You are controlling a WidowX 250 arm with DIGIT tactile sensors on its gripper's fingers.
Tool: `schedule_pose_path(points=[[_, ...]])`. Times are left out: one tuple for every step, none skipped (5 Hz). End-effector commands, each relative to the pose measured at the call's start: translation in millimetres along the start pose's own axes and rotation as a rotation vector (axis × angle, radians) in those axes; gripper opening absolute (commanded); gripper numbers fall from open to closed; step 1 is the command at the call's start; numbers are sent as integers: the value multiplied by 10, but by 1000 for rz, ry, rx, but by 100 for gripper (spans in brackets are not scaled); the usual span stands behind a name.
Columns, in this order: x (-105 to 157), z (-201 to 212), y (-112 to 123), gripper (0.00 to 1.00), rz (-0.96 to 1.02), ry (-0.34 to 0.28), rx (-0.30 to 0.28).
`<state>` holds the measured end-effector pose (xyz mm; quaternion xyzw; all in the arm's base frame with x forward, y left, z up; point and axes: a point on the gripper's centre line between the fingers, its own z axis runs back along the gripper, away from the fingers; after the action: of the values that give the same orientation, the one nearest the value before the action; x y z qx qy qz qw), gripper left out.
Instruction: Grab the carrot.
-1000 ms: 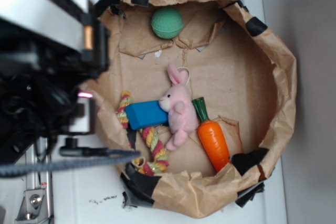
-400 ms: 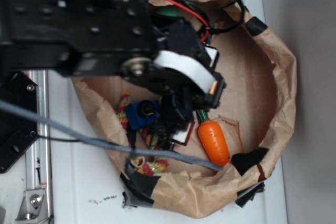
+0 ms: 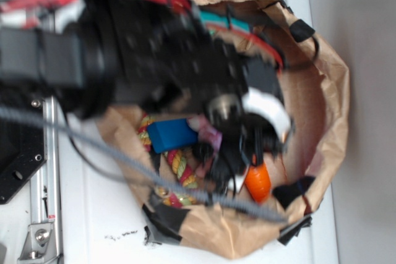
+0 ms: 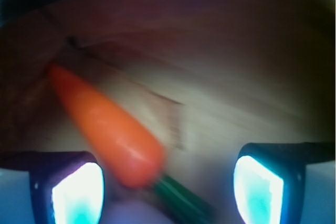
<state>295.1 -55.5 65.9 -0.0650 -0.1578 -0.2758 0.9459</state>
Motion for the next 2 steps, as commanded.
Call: schedule_pose_path(points=[[157,-132,-520,100,-161,-6,-37],[116,-309,-524,100,-175,27,-2]])
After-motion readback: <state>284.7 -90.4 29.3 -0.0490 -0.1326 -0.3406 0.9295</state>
